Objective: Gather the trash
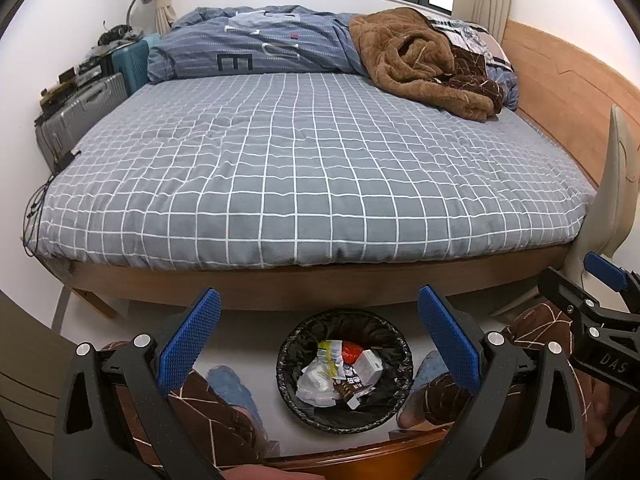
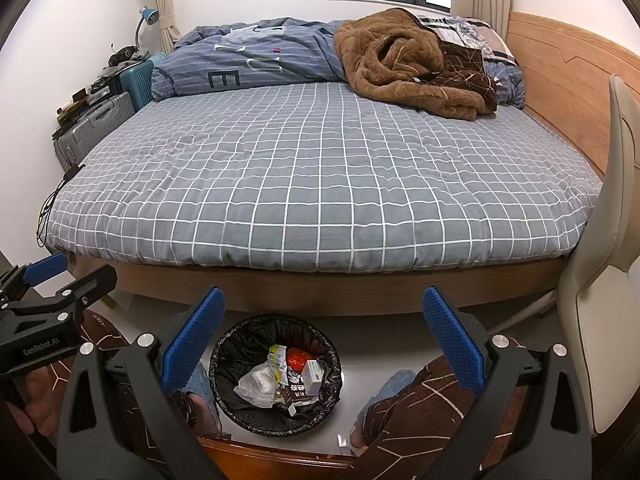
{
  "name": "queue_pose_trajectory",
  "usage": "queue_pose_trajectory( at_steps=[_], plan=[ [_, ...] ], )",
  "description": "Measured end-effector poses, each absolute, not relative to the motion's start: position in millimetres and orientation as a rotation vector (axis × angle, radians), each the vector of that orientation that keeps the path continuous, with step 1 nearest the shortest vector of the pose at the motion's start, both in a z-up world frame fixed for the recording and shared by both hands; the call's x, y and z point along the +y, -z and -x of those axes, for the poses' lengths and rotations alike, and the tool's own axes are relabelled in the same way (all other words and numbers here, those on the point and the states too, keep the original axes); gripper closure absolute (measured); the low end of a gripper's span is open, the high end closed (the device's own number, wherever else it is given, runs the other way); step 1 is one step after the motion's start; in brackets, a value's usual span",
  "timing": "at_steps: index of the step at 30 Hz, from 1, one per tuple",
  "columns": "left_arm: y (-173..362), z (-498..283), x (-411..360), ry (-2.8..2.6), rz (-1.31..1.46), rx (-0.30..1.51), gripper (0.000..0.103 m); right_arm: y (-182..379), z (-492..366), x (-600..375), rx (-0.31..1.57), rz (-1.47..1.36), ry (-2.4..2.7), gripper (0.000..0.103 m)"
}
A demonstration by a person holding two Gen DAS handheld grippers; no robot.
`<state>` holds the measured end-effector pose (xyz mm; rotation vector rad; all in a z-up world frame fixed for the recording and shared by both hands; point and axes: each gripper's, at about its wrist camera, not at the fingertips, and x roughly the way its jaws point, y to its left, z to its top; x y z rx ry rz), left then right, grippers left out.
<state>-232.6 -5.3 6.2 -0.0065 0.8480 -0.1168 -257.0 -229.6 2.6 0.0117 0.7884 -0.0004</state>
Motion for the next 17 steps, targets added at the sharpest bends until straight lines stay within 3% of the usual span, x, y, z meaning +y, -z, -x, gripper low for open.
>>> queue_pose_trajectory(
  at_steps=[17],
  plan=[
    [-5.0, 231.0, -4.7, 0.121, 0.012, 0.859, 0.006, -2.8, 256.7, -229.7, 0.789, -0.013, 0.000, 0.008]
  ],
)
